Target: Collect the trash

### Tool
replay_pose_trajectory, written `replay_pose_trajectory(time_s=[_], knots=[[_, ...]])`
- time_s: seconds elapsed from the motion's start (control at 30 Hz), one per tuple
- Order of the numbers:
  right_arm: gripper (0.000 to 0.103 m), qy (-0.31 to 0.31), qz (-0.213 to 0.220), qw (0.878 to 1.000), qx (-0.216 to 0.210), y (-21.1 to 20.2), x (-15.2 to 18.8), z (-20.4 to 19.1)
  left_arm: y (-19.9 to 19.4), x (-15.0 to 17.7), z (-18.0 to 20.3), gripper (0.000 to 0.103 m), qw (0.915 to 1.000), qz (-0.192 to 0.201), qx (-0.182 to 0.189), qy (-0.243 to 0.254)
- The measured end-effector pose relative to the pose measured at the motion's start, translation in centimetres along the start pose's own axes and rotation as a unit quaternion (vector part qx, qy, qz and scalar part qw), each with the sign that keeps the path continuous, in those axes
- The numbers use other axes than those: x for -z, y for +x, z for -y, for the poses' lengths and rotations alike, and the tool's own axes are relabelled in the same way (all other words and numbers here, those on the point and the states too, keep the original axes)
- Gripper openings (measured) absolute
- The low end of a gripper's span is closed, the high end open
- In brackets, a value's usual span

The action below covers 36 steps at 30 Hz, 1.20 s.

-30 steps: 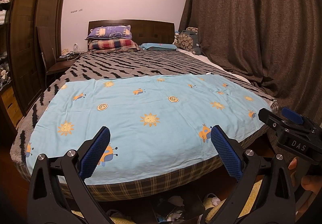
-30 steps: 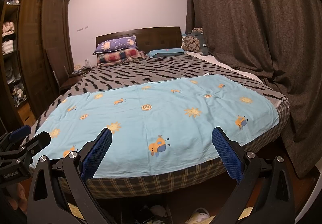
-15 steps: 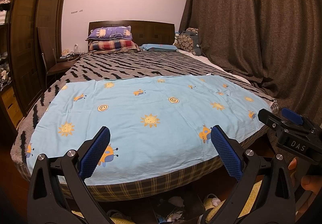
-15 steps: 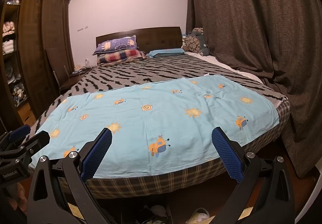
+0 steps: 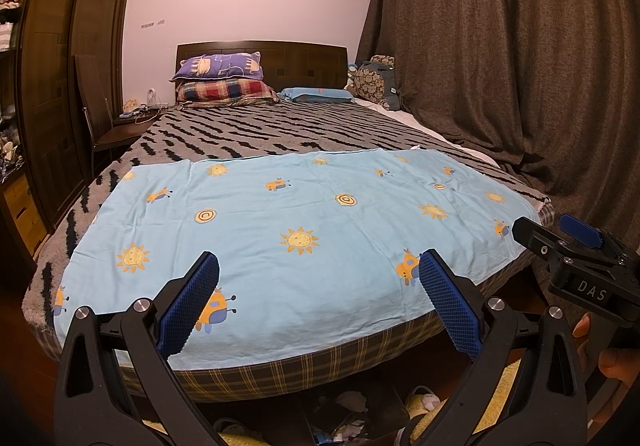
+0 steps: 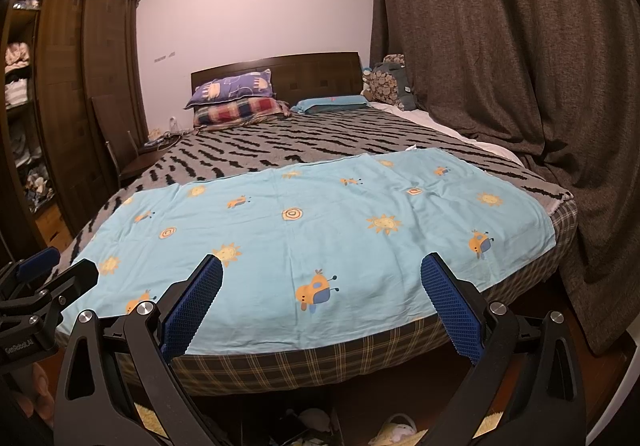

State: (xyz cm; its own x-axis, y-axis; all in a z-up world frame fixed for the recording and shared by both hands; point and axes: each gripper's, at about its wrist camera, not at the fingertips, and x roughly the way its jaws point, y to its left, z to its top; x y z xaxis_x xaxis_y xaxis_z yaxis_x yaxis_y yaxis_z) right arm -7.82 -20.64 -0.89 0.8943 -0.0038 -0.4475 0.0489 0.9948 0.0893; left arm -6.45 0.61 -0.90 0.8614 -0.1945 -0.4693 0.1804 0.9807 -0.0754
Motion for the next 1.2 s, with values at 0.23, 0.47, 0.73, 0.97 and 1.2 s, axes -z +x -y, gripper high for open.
replay_pose_trajectory(time_s=[0.23, 0.47, 0.73, 0.97, 1.2], knots=[[0.1, 0.0, -0.001, 1.0, 0.0, 0.0, 0.0, 0.0, -0.1, -0.2, -0.2, 0.095, 1.0, 0.0, -0.002, -0.002], [0.1, 0.001, -0.002, 1.0, 0.001, 0.1, 0.0, -0.3, -0.1, -0.4, -0.3, 0.095, 1.0, 0.0, -0.003, -0.001], [0.1, 0.001, -0.002, 1.0, 0.002, 0.1, 0.1, -0.2, -0.3, -0.6, -0.8, 0.095, 0.9992, 0.014, -0.037, -0.001], [0.1, 0.003, -0.006, 1.0, 0.001, 0.3, 0.2, -0.2, -0.1, -0.5, -1.1, 0.095, 0.9988, 0.013, -0.047, -0.006], [0.1, 0.005, -0.006, 1.0, 0.0, 0.4, 0.2, -0.2, -0.3, -0.5, -1.0, 0.095, 0.9983, 0.02, -0.055, 0.001]])
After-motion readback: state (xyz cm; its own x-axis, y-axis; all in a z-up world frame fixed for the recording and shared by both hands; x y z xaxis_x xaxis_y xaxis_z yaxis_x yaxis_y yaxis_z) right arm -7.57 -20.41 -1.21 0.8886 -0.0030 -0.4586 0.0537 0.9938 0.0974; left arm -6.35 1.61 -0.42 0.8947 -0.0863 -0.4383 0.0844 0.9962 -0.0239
